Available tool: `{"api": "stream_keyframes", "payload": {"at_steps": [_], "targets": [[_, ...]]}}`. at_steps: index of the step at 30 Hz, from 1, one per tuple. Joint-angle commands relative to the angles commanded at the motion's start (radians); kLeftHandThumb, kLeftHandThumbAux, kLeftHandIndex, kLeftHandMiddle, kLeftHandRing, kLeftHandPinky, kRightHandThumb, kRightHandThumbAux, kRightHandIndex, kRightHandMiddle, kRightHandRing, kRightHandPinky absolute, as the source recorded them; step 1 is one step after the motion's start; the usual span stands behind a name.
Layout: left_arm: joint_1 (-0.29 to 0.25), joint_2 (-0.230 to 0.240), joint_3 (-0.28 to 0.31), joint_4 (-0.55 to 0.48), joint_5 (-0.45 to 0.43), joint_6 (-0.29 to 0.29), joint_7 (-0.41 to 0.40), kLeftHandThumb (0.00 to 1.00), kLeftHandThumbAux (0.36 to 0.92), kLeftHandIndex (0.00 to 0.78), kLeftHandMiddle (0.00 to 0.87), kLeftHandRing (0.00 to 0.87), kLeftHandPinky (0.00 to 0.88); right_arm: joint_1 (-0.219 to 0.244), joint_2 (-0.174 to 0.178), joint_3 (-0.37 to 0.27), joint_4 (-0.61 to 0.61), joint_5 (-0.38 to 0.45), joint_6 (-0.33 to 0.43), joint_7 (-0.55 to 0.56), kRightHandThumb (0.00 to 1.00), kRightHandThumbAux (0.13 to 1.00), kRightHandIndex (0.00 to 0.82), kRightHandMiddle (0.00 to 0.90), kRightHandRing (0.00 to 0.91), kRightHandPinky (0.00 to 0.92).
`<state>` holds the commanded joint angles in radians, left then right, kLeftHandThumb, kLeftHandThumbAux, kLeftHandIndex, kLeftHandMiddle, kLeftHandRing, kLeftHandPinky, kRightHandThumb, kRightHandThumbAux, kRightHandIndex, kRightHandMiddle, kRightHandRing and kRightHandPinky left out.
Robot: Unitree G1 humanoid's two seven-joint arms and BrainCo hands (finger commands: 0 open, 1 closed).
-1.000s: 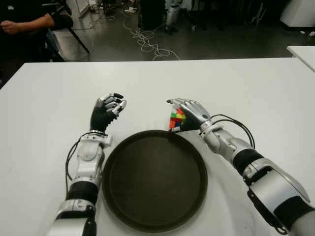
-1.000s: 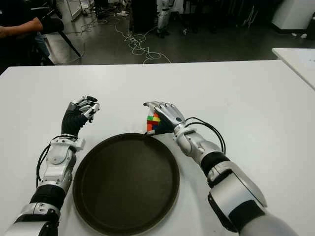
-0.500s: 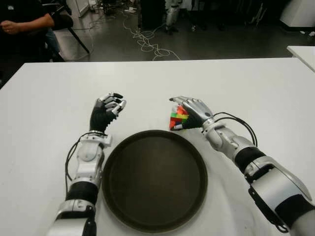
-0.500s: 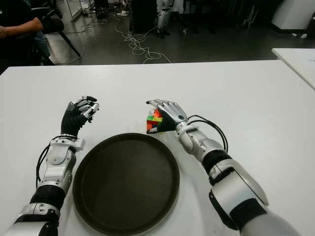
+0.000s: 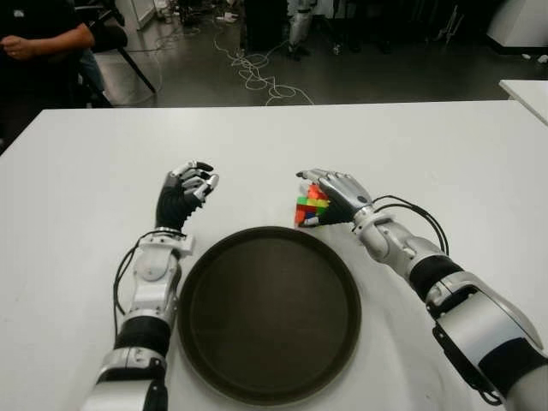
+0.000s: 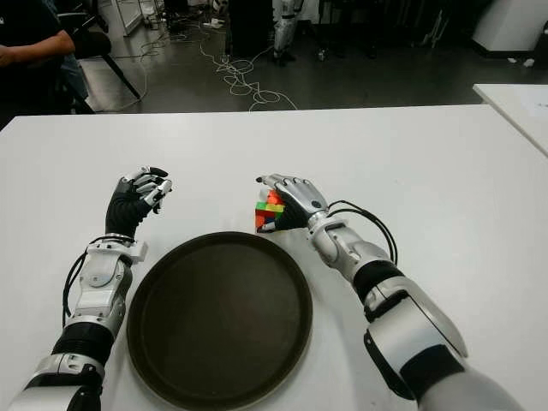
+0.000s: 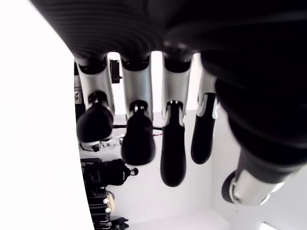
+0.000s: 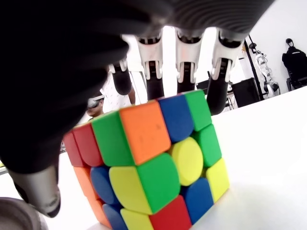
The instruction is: Pick up the Rubik's Cube and put it in the plate
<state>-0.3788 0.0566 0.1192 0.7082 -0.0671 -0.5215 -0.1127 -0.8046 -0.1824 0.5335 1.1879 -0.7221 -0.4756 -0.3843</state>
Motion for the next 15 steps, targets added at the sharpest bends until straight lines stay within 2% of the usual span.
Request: {"api": "stream_keyframes", "payload": {"at_steps": [15], "targets": [[-0.003,0.003,0.0,0.006,0.005,0.001,0.004,0.847,0.658,0.424,0.58,0.742,0.773,-0.001,0.0,-0.004,-0.002,0.004,0.003,0.01,0.026,0.679,0.158,0.225,0.249,0.296]]}}
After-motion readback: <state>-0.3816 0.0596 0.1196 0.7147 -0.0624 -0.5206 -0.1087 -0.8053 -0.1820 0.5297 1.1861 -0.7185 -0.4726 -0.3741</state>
